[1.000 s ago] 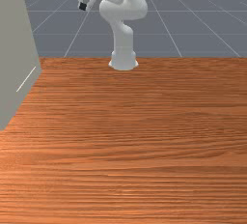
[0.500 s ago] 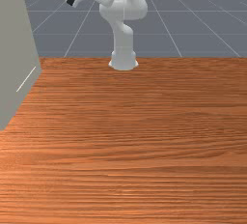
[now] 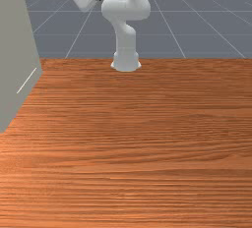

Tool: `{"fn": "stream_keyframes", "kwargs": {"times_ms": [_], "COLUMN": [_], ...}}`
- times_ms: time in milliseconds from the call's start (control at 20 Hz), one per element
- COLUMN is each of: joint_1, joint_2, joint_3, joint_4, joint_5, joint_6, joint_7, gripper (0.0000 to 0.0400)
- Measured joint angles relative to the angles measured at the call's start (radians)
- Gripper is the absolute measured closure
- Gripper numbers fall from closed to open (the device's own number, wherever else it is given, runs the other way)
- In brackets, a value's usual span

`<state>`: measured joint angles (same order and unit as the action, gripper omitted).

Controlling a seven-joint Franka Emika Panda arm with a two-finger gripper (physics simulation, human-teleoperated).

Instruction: Open the drawer

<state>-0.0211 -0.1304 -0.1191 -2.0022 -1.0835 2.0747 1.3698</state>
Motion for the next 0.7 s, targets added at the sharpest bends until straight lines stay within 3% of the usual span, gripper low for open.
{"fn": "stream_keyframes", "kwargs": {"times_ms": [100, 150, 200, 300, 350, 400, 700], "joint_1": [-0.006, -0.006, -0.010, -0.018, -0.021, -0.023, -0.050], "joint_2": [0.002, 0.001, 0.006, 0.009, 0.005, 0.016, 0.027], "joint_3": [0.006, 0.000, 0.010, 0.013, 0.007, 0.014, 0.022], "joint_4": [-0.001, 0.007, 0.000, 0.002, 0.007, 0.011, 0.020], "joint_5": [-0.081, -0.042, -0.151, -0.223, -0.191, -0.274, -0.471], "joint_6": [-0.017, 0.006, -0.035, -0.063, -0.032, -0.097, -0.235], "joint_7": [0.041, 0.010, 0.078, 0.117, 0.084, 0.145, 0.207], "gripper": [0.0400, 0.0400, 0.0400, 0.0400, 0.0400, 0.0400, 0.0400]}}
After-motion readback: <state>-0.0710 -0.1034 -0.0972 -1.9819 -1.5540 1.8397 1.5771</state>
